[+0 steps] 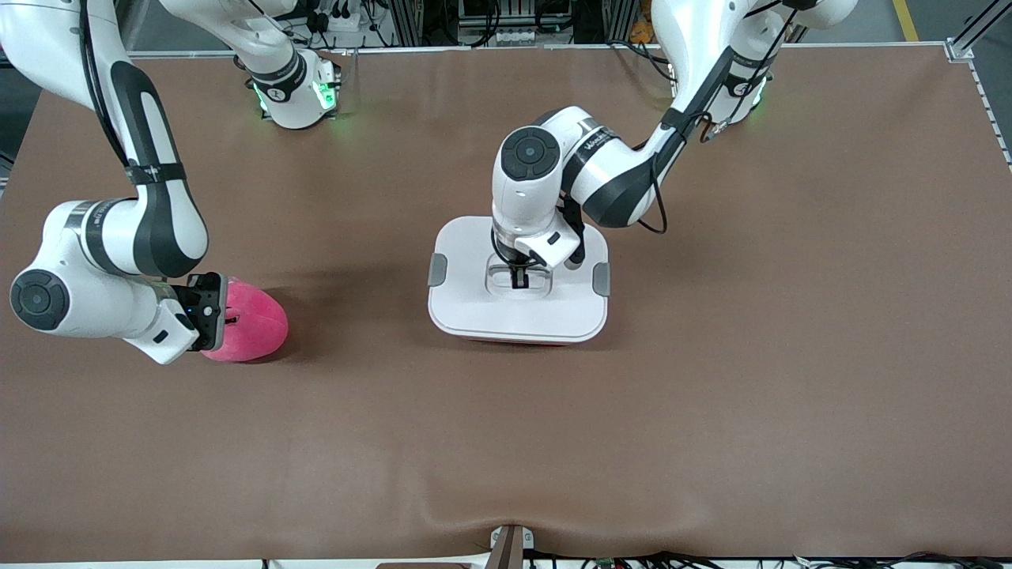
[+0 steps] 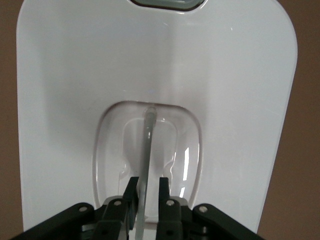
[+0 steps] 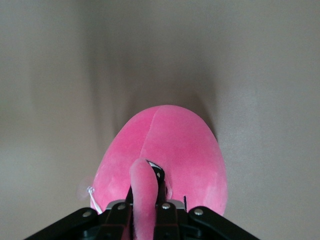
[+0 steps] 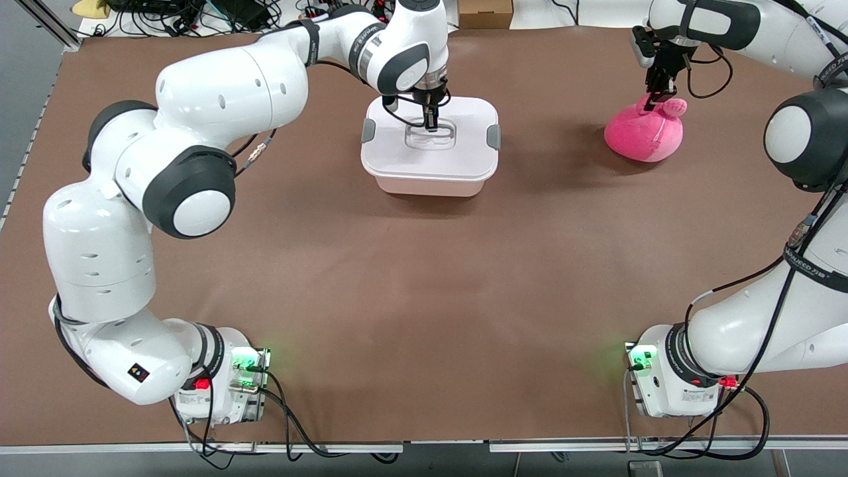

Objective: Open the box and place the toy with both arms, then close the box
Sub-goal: 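Lift the pink toy with the right gripper while the left gripper holds the lid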

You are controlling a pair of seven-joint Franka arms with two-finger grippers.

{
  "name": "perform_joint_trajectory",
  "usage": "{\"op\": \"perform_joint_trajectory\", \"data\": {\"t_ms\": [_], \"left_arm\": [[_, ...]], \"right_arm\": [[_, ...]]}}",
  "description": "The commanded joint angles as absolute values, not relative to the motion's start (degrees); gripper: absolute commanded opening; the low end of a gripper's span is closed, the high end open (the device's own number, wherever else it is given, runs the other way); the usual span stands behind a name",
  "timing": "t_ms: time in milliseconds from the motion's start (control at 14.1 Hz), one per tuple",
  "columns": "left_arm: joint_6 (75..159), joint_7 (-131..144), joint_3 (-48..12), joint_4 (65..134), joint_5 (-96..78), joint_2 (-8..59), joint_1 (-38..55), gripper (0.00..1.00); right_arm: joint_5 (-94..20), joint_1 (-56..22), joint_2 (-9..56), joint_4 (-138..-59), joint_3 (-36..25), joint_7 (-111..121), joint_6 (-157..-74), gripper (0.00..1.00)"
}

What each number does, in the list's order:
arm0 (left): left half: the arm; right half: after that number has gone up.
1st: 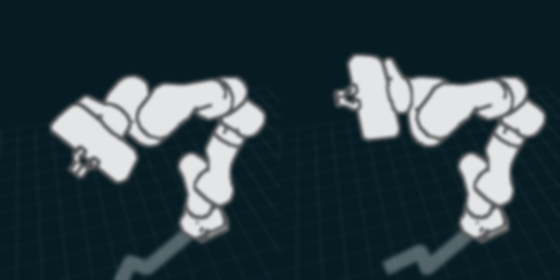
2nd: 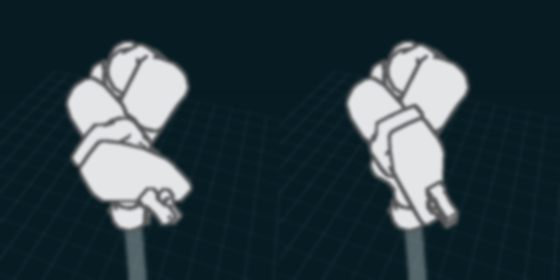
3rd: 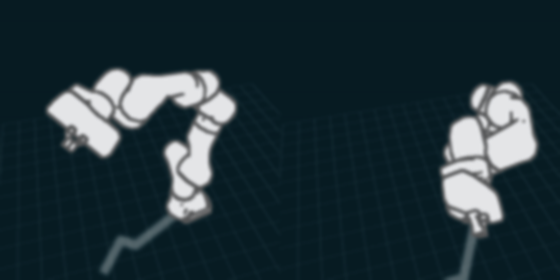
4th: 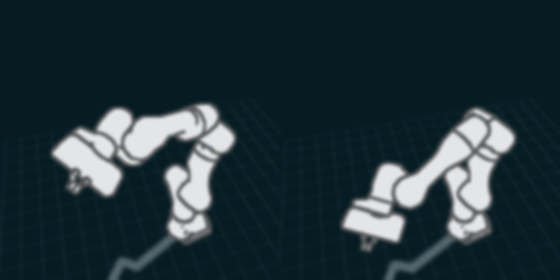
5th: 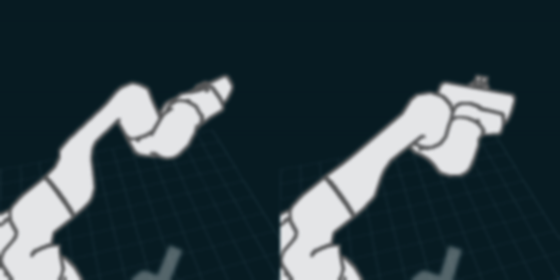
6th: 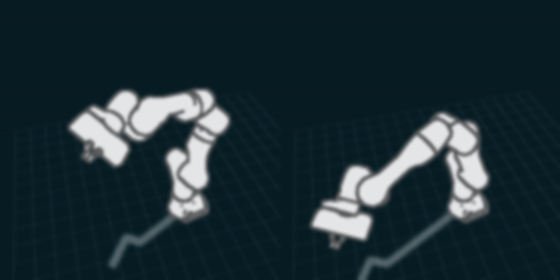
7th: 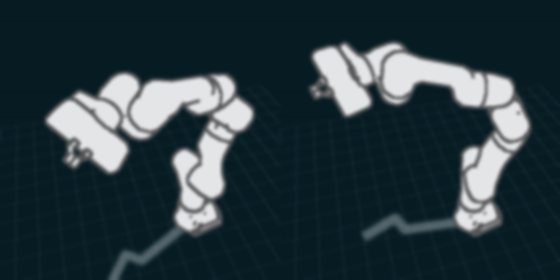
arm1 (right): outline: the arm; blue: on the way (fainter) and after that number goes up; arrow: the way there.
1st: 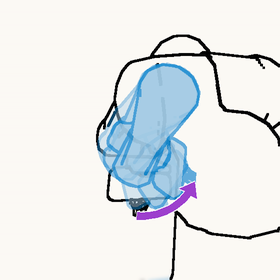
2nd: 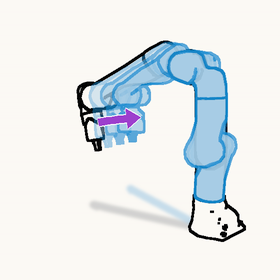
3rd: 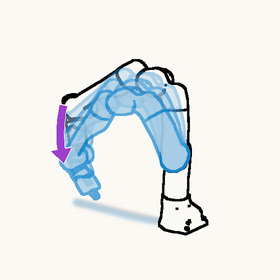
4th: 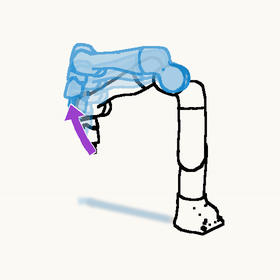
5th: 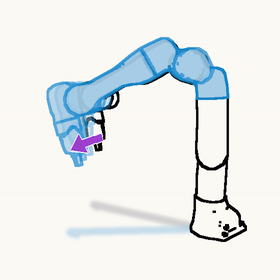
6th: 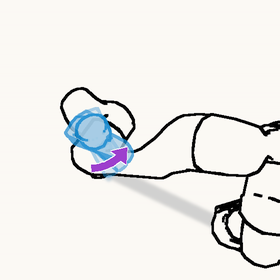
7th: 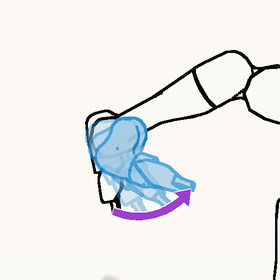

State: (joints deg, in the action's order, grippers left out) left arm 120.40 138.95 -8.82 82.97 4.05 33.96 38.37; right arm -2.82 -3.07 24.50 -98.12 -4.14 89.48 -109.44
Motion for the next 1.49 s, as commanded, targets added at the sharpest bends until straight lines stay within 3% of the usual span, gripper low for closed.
{"op": "perform_joint_trajectory", "data": {"t_ms": [0, 707, 990, 1415], "left_arm": [[120.4, 140.1, -8.4, 82.4, 5.5, 34.0, 38.9, 0.16], [120.2, 140.0, -8.4, 82.4, 5.5, 33.8, 38.7, 0.06], [120.1, 139.4, -8.4, 82.4, 5.5, 33.8, 38.8, 0.00], [119.9, 138.6, -8.6, 82.4, 5.5, 33.4, 38.8, 0.00]], "right_arm": [[-3.7, -2.2, 23.8, -97.5, -3.6, 90.5, -109.2, 0.00], [-7.1, -1.8, 23.7, -86.6, -3.8, 86.4, -105.9, 0.00], [-7.6, -2.5, 23.6, -83.0, -3.9, 76.2, -100.6, 0.00], [-7.8, -4.1, 23.3, -79.9, -3.3, 59.1, -95.3, 0.00]]}}
